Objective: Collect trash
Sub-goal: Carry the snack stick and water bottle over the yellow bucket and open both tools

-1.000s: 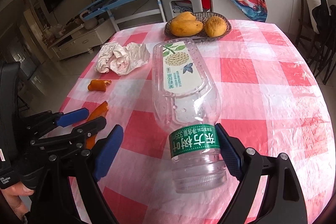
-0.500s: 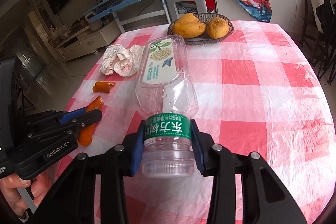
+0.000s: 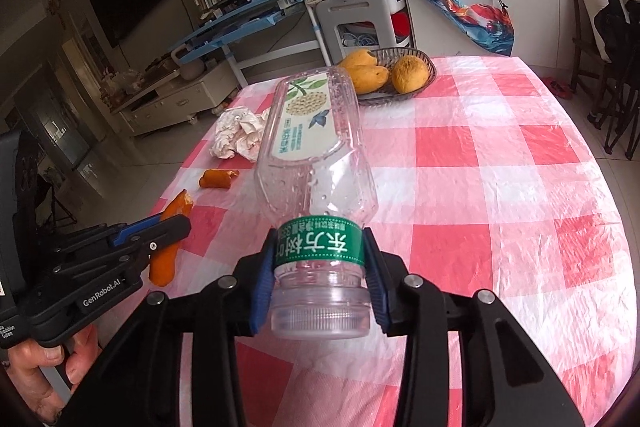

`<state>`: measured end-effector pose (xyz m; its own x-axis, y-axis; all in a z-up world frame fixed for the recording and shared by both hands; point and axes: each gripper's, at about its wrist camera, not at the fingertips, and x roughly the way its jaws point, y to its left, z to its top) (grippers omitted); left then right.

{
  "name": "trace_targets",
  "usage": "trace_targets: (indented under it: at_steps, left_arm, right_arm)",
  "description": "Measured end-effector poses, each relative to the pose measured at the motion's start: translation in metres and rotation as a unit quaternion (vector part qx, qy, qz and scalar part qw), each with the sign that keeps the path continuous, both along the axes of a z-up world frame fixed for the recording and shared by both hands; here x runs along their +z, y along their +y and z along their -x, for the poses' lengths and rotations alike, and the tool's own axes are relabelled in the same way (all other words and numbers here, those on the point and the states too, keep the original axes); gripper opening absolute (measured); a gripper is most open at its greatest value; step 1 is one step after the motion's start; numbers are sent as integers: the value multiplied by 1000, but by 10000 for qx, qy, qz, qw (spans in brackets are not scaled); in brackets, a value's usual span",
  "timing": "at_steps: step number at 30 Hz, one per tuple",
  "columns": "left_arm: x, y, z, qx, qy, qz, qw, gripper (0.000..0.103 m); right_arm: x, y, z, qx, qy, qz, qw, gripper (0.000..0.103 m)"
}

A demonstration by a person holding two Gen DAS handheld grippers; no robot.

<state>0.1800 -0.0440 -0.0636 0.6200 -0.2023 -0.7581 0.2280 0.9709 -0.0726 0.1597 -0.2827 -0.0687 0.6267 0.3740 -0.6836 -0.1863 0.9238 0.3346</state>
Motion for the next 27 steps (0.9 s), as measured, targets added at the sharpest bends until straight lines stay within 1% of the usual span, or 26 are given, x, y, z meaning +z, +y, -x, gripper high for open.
trace_targets:
  at_steps: [6, 27]
  left_arm:
    - [3, 2, 9, 17, -59, 136, 9999, 15]
    - [-2, -1, 47, 23, -87, 273, 9996, 15]
  right_arm:
    - [3, -1, 9, 32, -51, 35, 10000, 40]
    - [6, -5, 22, 36, -126, 42, 9999, 40]
